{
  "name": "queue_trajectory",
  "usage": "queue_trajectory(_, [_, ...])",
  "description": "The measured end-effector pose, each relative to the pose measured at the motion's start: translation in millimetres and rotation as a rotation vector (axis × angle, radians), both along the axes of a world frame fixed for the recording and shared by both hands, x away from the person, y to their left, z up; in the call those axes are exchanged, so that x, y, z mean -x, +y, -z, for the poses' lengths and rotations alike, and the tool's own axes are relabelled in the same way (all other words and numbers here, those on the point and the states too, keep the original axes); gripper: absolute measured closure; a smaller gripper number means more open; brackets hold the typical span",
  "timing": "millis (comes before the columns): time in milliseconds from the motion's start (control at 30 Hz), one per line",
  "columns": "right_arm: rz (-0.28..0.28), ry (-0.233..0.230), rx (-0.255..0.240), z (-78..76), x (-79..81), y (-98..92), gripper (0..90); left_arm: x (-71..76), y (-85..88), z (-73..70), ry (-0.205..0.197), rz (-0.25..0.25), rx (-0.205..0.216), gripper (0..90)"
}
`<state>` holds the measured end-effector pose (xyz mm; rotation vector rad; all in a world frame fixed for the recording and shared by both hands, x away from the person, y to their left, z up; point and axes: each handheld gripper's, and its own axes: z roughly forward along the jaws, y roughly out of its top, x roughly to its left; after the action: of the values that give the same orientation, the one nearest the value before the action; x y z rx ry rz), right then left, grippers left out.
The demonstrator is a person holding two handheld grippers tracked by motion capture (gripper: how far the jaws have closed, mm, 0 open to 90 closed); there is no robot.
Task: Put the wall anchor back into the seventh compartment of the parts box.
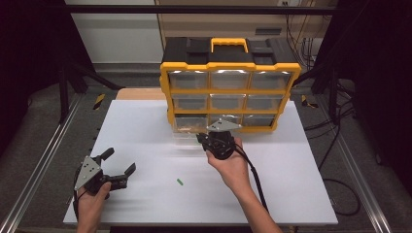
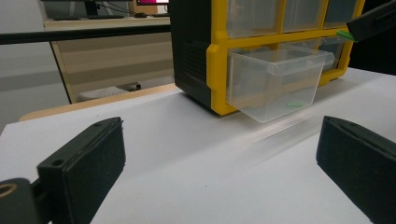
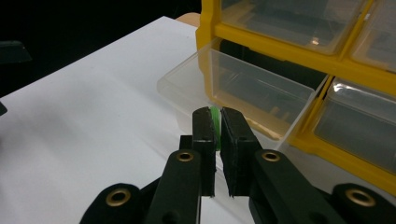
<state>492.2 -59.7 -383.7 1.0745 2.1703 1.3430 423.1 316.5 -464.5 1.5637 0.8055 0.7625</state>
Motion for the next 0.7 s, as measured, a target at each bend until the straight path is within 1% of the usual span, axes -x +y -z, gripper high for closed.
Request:
queue_trajectory(233, [0.016,-0.019,-0.020,-2.6,-6.3,-2.3,84.6,0.0,0.8,-0.2,-0.002,-0.001,0.000,1.3])
queue_trajectory(500, [0.027,-0.021,-0.023,-5.2,-13.2,-3.7,84.6,-0.2,1.0,-0.1,-0.001,-0.002,-0.001,1.3])
queue_trajectory(700, [0.023,-0.023,-0.020,-7.8,-19.2,-1.1,84.6,-0.2,1.1,-0.3,-0.001,-0.002,0.000,1.3])
